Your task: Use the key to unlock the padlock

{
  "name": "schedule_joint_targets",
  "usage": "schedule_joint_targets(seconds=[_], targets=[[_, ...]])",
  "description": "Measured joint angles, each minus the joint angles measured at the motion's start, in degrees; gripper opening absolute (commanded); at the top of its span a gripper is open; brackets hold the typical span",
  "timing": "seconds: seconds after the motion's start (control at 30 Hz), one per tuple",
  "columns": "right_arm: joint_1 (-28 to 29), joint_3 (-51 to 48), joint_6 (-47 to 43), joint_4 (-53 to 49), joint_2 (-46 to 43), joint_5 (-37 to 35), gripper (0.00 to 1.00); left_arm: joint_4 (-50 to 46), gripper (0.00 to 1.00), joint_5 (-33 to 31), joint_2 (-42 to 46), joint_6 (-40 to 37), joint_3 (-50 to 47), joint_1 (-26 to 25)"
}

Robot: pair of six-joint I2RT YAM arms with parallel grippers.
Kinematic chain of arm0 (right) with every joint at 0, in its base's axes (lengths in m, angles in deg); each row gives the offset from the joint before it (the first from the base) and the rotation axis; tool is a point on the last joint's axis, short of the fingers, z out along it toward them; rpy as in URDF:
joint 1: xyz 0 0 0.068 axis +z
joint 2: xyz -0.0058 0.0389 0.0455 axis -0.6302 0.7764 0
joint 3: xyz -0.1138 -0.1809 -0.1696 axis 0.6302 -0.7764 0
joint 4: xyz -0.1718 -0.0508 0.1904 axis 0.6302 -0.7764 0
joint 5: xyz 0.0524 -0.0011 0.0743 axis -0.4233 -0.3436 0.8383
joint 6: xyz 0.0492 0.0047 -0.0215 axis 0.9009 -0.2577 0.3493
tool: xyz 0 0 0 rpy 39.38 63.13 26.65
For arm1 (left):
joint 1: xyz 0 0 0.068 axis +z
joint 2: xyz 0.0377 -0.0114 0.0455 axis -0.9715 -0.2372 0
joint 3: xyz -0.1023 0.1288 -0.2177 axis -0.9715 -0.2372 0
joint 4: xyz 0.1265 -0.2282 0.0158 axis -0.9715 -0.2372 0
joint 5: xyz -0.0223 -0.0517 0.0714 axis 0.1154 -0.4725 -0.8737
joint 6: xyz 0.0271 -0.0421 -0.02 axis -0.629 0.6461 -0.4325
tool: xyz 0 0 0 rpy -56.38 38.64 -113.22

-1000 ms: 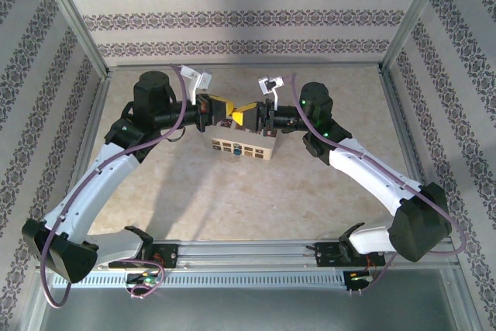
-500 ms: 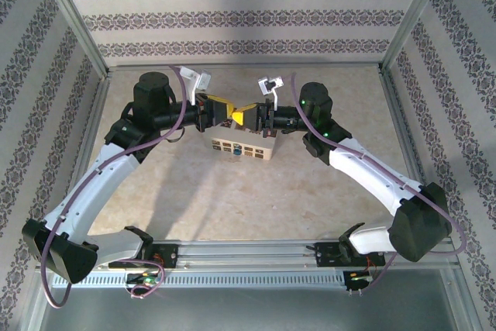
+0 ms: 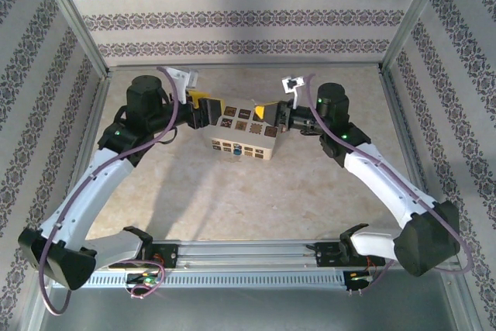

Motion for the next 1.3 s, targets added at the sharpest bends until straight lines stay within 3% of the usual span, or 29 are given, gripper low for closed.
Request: schedule_joint_targets(seconds=[0.2, 0.43, 0.9, 1.3], targets=[[-6.03, -2.8, -1.64, -7.82, -4.46, -5.53, 0.0, -4.87, 0.67, -5.33, -9.2, -4.33, 0.66, -2.64], [-11.58, -7.23, -1.57, -13.77, -6.71, -9.51, 0.0, -6.27, 0.67, -6.99, -21.03, -6.38, 6.49, -7.56], [-12.55, -8.55, -2.82, -20.7, -10.58, -13.18, 0.0, -7.85, 0.67, -7.76, -47.32, -6.73, 24.81, -10.29], [-13.29, -9.07, -3.58, -24.37, -11.1, -15.13, 0.0, -14.19, 0.67, -7.85, -58.36, -7.72, 40.0, -10.47]])
